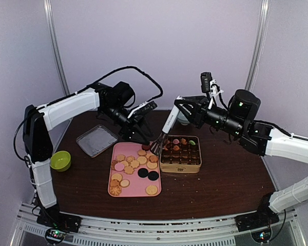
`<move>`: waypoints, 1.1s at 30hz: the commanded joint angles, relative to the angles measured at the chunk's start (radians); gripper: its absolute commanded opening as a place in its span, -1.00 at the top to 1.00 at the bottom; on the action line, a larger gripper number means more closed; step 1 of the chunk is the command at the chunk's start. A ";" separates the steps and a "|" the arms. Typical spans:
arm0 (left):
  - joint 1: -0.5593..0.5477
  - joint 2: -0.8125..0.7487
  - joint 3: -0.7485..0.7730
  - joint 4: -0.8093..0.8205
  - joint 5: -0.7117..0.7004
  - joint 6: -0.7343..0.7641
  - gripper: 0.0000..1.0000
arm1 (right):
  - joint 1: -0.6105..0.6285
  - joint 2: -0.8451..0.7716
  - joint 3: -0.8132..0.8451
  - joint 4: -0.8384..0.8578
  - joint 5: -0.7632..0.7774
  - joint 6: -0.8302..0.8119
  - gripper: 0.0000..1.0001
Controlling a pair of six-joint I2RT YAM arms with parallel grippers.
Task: Pack the cookies
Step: Pass from the right arm to the left
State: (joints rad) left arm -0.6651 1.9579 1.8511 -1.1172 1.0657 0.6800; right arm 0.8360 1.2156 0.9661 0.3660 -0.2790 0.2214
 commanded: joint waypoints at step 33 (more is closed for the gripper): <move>-0.018 -0.109 -0.083 -0.077 -0.006 0.044 1.00 | -0.078 0.037 -0.020 0.080 -0.368 0.218 -0.86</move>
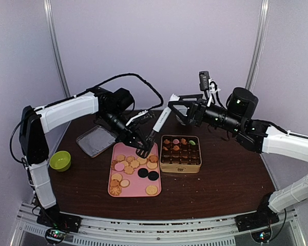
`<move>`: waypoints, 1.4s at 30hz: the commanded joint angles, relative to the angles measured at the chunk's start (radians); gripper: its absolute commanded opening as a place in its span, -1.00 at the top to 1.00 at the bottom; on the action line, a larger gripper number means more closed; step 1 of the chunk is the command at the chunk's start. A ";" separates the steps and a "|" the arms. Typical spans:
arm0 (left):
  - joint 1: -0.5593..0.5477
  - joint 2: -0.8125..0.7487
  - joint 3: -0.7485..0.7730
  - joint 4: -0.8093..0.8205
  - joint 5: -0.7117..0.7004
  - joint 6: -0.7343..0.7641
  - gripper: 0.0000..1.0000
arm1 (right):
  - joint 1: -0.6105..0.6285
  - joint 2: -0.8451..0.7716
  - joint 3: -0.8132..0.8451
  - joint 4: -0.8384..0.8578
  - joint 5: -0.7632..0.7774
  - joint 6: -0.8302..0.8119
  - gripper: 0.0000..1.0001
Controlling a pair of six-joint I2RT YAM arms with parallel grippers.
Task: Pack the cookies
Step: Pass from the right arm to the left, then pass from the left arm to the right
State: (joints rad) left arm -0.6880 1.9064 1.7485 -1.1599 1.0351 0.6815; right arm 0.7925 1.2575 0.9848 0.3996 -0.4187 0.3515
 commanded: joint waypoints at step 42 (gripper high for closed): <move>0.005 -0.060 0.077 -0.156 -0.021 0.111 1.00 | -0.004 0.302 0.133 0.105 -0.481 0.210 -0.27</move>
State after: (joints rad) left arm -0.6777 1.8732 1.7805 -1.3121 1.0012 0.7815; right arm 0.7681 1.5906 1.1297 0.4751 -0.8795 0.5838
